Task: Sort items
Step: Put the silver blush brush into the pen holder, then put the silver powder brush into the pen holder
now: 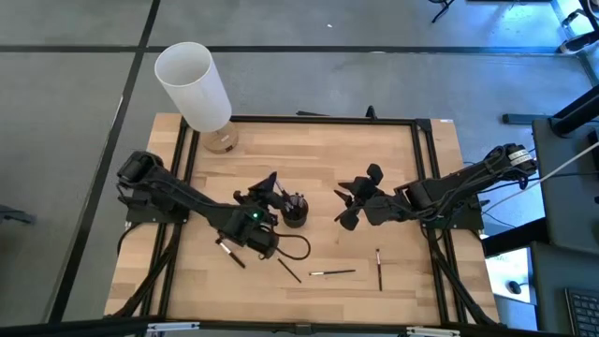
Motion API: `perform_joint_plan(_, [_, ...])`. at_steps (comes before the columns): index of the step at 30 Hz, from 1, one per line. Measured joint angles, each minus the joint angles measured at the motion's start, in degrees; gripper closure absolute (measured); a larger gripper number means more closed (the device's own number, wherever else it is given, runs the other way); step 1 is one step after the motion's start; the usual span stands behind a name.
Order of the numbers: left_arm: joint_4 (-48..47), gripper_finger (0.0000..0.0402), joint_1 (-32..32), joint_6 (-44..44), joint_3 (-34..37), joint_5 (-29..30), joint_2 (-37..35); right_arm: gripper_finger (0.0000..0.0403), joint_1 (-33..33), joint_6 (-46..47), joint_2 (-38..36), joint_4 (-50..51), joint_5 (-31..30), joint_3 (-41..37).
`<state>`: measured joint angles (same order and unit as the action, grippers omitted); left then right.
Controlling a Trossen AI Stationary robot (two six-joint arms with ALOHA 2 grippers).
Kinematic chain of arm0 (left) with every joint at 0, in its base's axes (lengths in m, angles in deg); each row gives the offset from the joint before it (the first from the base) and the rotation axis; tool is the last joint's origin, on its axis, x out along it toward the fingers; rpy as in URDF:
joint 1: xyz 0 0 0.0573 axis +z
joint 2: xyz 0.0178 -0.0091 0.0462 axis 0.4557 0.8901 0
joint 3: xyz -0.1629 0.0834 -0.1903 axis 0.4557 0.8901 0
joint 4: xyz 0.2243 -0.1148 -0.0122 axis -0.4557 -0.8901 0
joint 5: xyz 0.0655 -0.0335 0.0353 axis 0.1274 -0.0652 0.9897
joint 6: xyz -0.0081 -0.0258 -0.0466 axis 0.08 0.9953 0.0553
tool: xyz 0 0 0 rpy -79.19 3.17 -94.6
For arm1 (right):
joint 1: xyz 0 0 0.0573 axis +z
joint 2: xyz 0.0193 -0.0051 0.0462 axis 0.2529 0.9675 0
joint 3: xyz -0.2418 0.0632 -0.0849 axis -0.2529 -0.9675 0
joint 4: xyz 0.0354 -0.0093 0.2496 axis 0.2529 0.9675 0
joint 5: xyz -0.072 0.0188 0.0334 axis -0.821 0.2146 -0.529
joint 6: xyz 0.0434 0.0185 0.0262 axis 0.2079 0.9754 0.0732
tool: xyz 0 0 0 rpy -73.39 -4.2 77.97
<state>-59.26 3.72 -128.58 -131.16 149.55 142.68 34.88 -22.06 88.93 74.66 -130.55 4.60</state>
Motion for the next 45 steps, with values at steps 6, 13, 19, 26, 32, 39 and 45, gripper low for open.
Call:
perform_joint_plan(6, [-0.23, 0.0386, 1.12, -0.30, 0.09, -1.23, 4.27, 0.0293, -0.20, -0.28, 0.00, 0.03, 0.02, 0.00])
perform_joint_plan(13, [-0.22, 0.0356, 1.15, -0.06, 0.09, -2.53, 5.38, 0.0293, -0.20, -1.60, 0.00, 0.02, 0.02, 0.00])
perform_joint_plan(19, [-0.20, 0.0302, 0.85, 2.09, 0.09, -2.30, 5.38, 0.0293, -1.16, -2.25, 0.00, 0.02, 0.02, 0.00])
perform_joint_plan(26, [0.24, 0.0241, -0.08, 7.05, 0.02, 1.53, 5.36, 0.0293, -1.33, -3.08, 0.00, 0.00, 0.04, 0.00])
perform_joint_plan(32, [0.25, 0.0230, -2.07, 23.74, 0.00, -0.06, 3.89, 0.0293, -1.33, -3.32, -0.07, 0.07, 0.05, 0.00])
perform_joint_plan(39, [-0.59, 0.0245, -4.38, 49.71, 0.00, -17.73, -2.54, 0.0293, -0.90, -2.80, -0.92, 1.07, 0.55, 0.00])
perform_joint_plan(45, [-6.29, 0.0261, -5.10, 71.33, -0.02, -48.84, -10.79, 0.0293, 0.35, -2.66, -0.92, 1.07, 0.70, 0.00])
